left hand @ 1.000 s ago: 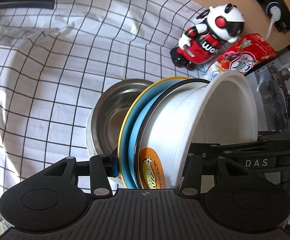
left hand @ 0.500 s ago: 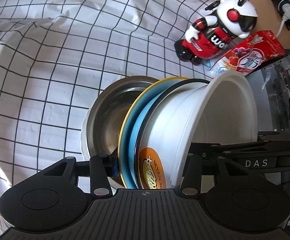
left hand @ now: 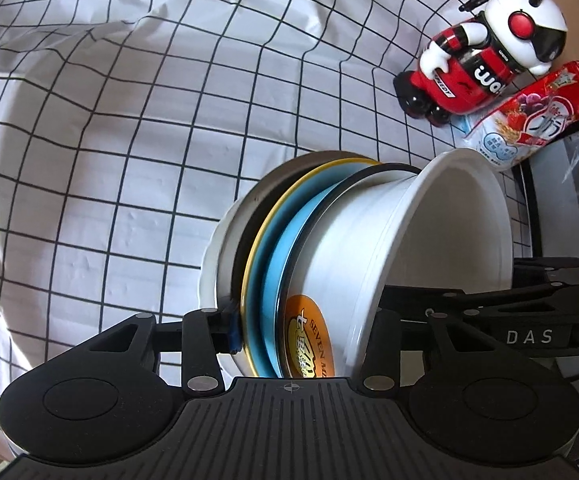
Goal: Organize plates and bowls
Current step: 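Lower the nested bowl stack into the steel bowl with both tools, then settle the stack inside the steel bowl and open both tools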
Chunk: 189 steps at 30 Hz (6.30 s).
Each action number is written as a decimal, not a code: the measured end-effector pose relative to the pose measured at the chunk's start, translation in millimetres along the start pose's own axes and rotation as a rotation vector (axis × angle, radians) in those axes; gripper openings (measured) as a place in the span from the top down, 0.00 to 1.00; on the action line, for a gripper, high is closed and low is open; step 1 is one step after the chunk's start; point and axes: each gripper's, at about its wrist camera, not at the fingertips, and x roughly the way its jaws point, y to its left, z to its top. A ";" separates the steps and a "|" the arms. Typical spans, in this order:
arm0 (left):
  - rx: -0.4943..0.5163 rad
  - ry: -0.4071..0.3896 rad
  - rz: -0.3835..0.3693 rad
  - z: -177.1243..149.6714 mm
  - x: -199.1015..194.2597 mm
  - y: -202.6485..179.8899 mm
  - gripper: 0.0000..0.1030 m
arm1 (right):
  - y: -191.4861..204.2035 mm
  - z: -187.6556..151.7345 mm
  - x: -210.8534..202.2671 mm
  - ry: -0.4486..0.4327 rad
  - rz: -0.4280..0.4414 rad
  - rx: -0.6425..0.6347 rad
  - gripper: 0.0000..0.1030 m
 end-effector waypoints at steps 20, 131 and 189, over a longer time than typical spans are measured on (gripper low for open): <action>0.046 0.013 -0.005 2.9 -2.9 4.4 0.64 | 1.3 4.1 7.1 0.043 -0.010 0.002 0.42; 0.378 -0.258 -0.031 8.2 -44.1 1.7 0.52 | -23.3 -89.6 -48.7 -0.572 -0.150 0.312 0.40; 0.170 -0.582 -0.167 -42.9 -80.3 31.7 0.60 | -0.7 -123.1 -48.5 -0.727 -0.271 0.165 0.36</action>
